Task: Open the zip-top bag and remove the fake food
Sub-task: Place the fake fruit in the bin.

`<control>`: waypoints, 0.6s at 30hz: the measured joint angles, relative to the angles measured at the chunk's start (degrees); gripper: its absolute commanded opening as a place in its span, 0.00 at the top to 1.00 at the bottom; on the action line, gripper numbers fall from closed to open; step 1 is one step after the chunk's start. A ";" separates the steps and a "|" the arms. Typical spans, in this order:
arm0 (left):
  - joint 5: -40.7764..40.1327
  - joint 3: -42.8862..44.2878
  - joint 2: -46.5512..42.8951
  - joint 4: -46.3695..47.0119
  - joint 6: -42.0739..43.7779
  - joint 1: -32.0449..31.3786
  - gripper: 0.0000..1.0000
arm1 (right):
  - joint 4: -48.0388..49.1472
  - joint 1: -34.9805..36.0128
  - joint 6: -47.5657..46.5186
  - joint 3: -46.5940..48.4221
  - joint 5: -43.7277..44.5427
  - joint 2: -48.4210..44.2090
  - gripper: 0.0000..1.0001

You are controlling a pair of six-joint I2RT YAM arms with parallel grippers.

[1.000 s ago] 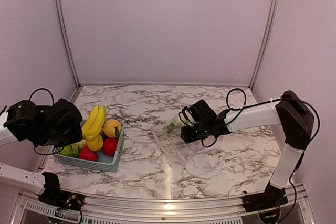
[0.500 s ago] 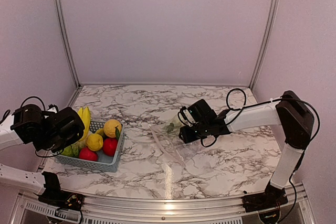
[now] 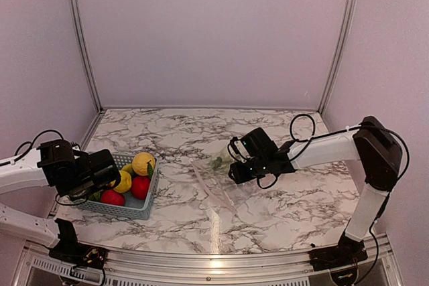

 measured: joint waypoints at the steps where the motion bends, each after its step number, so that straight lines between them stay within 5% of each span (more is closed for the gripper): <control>1: 0.02 -0.20 -0.02 -0.07 0.02 0.09 0.62 | 0.07 0.00 0.00 -0.09 -0.02 -0.07 0.49; 18: 0.33 1.09 -6.01 -0.39 4.33 0.15 0.24 | -0.46 0.00 -0.04 -0.20 -0.07 -1.18 0.49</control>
